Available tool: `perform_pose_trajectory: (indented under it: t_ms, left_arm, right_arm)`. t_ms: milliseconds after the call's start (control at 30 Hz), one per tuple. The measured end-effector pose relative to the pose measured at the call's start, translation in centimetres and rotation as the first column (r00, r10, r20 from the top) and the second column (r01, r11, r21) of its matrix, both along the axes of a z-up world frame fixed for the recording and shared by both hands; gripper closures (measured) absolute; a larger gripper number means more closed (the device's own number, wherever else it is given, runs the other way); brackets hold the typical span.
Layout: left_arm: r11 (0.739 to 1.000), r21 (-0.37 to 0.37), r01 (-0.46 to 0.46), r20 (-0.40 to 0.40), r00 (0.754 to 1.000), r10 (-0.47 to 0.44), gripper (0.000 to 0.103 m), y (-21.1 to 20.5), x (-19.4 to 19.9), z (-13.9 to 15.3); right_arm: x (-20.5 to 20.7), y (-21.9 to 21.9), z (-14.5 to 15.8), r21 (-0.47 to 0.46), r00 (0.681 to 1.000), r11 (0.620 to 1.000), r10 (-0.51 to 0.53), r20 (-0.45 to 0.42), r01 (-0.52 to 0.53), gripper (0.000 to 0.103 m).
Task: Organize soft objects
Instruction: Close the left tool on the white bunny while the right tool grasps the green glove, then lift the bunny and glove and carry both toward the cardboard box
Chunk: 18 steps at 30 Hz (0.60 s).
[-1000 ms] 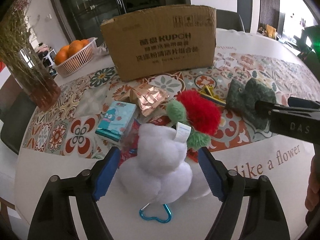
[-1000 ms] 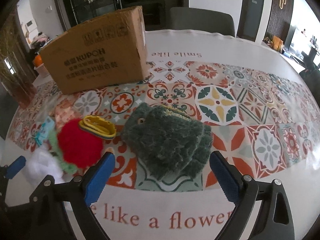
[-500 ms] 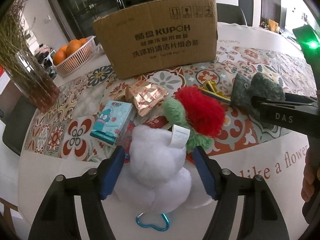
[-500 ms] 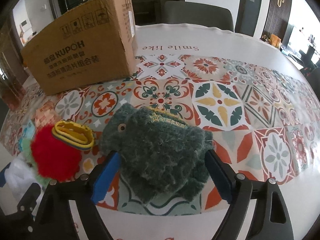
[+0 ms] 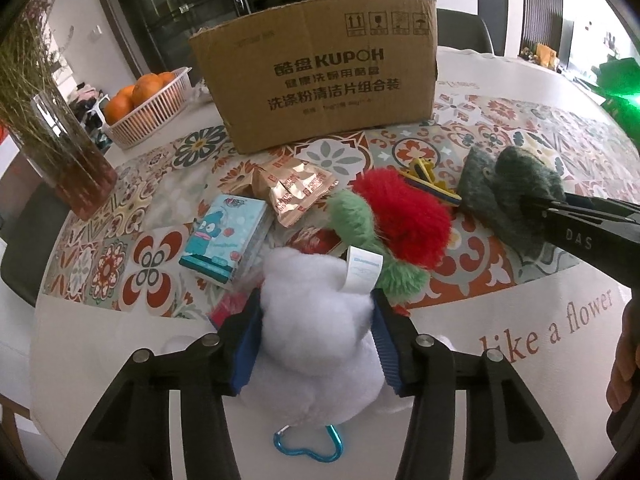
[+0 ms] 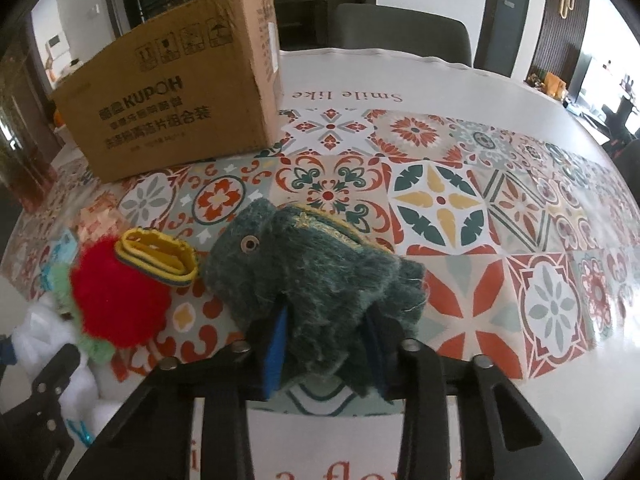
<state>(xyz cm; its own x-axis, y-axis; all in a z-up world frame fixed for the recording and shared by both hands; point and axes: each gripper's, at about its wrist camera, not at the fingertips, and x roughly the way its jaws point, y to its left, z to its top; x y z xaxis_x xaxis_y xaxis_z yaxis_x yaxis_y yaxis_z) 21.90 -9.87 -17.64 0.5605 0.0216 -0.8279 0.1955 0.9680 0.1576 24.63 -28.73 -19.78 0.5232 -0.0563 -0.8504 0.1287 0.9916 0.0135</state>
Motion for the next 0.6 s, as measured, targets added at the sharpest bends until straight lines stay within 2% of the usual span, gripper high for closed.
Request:
perform_pose_trajectory:
  t_ms: [333,600]
  left_arm:
    - [0.997,-0.081,-0.001,-0.01,1.0,0.0,0.056,1.1,-0.8,1.1]
    - [0.992,-0.122,0.019,0.037,0.999,-0.014,0.056,1.8,-1.8,3.4]
  right_arm:
    - [-2.0,1.2,3.0,0.0,0.999,0.999,0.038,0.039,-0.038,0.079]
    - [-3.7,2.3,5.8,-0.018,0.995,0.999,0.046,0.092,-0.045,0.08]
